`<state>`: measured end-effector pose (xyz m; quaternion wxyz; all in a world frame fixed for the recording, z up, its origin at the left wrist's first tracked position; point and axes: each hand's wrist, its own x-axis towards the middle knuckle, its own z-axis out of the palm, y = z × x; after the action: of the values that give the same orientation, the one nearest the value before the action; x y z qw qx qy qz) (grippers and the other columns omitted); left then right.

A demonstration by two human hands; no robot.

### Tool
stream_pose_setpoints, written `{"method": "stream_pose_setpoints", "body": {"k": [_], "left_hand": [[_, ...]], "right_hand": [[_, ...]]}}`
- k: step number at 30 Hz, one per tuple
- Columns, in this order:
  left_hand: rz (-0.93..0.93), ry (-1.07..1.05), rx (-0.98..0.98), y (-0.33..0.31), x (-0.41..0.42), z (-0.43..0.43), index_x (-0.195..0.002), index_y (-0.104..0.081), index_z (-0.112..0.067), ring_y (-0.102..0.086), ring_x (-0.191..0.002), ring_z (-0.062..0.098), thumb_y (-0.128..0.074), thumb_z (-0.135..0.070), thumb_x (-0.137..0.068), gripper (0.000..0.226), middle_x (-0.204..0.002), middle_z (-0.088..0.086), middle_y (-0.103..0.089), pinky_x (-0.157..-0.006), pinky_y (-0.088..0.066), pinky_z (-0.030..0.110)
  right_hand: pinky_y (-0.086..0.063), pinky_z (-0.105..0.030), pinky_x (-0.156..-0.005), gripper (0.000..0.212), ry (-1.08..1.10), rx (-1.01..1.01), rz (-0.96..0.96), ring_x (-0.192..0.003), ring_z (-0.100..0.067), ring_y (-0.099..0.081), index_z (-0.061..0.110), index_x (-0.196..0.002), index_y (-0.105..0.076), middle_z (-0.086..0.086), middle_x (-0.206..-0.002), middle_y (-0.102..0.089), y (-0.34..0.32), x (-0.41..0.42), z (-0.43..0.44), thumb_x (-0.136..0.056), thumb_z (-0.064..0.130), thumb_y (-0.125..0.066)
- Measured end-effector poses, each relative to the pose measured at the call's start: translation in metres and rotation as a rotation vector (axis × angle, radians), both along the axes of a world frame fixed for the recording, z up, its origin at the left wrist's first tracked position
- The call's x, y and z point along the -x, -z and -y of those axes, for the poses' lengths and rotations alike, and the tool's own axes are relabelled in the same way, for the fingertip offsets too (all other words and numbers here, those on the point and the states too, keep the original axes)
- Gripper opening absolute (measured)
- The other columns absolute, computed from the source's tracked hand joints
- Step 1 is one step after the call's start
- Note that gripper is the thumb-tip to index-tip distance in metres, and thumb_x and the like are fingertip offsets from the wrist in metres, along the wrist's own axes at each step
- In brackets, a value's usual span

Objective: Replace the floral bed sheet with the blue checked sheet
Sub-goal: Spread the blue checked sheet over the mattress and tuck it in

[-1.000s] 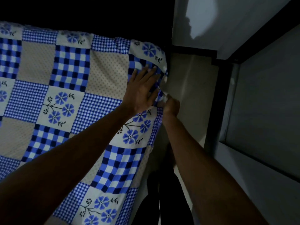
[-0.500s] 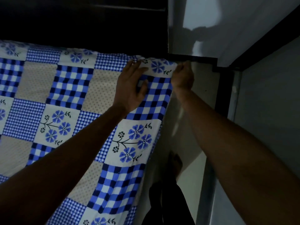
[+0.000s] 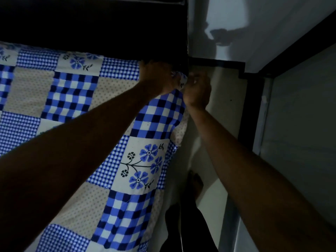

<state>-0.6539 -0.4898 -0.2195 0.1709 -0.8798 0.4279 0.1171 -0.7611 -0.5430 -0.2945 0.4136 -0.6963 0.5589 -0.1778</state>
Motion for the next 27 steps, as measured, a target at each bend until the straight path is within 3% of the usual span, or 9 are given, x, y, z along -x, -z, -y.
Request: {"method": "stream_pose_setpoints", "body": {"k": [3,6,9,11,15,17,20,24,27], "left_hand": [[-0.068,-0.022,-0.189,0.01,-0.02,0.023,-0.138,-0.046,-0.024,-0.049,-0.123,0.035,-0.044,-0.065,-0.092,0.062,-0.135,0.011,-0.052,-0.097,-0.041,0.05],[-0.121,0.006,-0.226,0.013,-0.031,0.035,-0.136,-0.049,-0.018,-0.055,-0.111,0.031,-0.05,-0.049,-0.096,0.05,-0.131,0.012,-0.054,-0.089,-0.047,0.04],[-0.203,-0.083,-0.1,0.008,-0.036,0.036,-0.134,-0.051,-0.016,-0.055,-0.088,0.02,-0.042,-0.037,-0.103,0.039,-0.126,0.008,-0.058,-0.07,-0.04,0.03],[-0.229,-0.06,0.036,0.002,-0.035,0.027,-0.132,-0.053,-0.016,-0.058,-0.097,0.022,-0.042,-0.038,-0.103,0.038,-0.119,0.004,-0.059,-0.075,-0.043,0.031],[-0.165,0.093,0.43,-0.011,-0.019,-0.016,-0.129,-0.057,-0.018,-0.057,-0.115,0.026,-0.037,-0.049,-0.099,0.048,-0.125,0.007,-0.061,-0.091,-0.047,0.039],[-0.082,0.097,0.513,-0.015,0.005,-0.046,-0.136,-0.052,-0.018,-0.048,-0.127,0.027,-0.04,-0.053,-0.096,0.054,-0.137,0.008,-0.054,-0.103,-0.039,0.047],[-0.087,-0.062,0.509,-0.023,0.056,-0.096,-0.15,-0.034,-0.023,-0.024,-0.147,0.028,-0.041,-0.056,-0.096,0.064,-0.158,0.007,-0.03,-0.116,-0.02,0.057],[-0.1,-0.259,0.385,-0.023,0.107,-0.154,-0.157,-0.009,-0.03,0.003,-0.152,0.028,-0.033,-0.062,-0.098,0.071,-0.166,0.005,-0.001,-0.118,-0.004,0.063],[-0.117,-0.262,0.313,-0.019,0.114,-0.165,-0.157,-0.002,-0.032,0.012,-0.151,0.028,-0.031,-0.062,-0.1,0.071,-0.165,0.005,0.011,-0.116,-0.004,0.066]], "right_hand": [[-0.052,-0.042,-0.084,0.041,-0.024,0.096,0.303,-0.096,-0.025,-0.061,0.007,-0.114,-0.063,-0.01,-0.107,-0.064,-0.014,0.002,-0.027,-0.101,0.038,-0.039],[-0.047,-0.031,-0.099,0.046,-0.193,-0.17,0.462,-0.12,-0.021,-0.057,0.008,-0.14,-0.049,-0.012,-0.133,-0.058,-0.017,-0.007,-0.054,-0.107,0.035,-0.031],[-0.037,-0.017,-0.108,0.055,-0.136,-0.49,0.425,-0.135,-0.018,-0.044,0.006,-0.149,-0.037,-0.016,-0.15,-0.044,-0.007,-0.016,-0.048,-0.107,0.04,-0.029],[-0.039,-0.037,-0.112,0.055,-0.141,-0.641,0.37,-0.133,-0.028,-0.047,0.006,-0.148,-0.04,-0.018,-0.147,-0.047,-0.001,-0.016,-0.029,-0.107,0.041,-0.027],[-0.038,-0.021,-0.1,0.046,-0.239,-0.573,0.319,-0.128,-0.02,-0.049,0.007,-0.146,-0.043,-0.006,-0.14,-0.051,-0.01,0.001,-0.008,-0.109,0.031,-0.03],[-0.045,-0.029,-0.1,0.052,-0.128,-0.401,0.294,-0.121,-0.02,-0.056,0.011,-0.141,-0.05,-0.006,-0.135,-0.058,-0.013,0.018,-0.021,-0.103,0.044,-0.036],[-0.053,-0.045,-0.094,0.061,0.114,-0.353,0.326,-0.109,-0.016,-0.062,0.016,-0.128,-0.058,-0.004,-0.122,-0.064,-0.019,0.044,-0.068,-0.095,0.063,-0.038],[-0.04,-0.041,-0.114,0.061,-0.014,-0.459,0.455,-0.14,-0.012,-0.039,0.026,-0.151,-0.036,0.001,-0.154,-0.04,-0.036,0.054,-0.142,-0.099,0.058,-0.041],[-0.038,-0.048,-0.114,0.079,0.07,-0.622,0.452,-0.142,-0.018,-0.038,0.034,-0.154,-0.026,0.0,-0.158,-0.035,-0.027,0.037,-0.131,-0.088,0.076,-0.039]]}}
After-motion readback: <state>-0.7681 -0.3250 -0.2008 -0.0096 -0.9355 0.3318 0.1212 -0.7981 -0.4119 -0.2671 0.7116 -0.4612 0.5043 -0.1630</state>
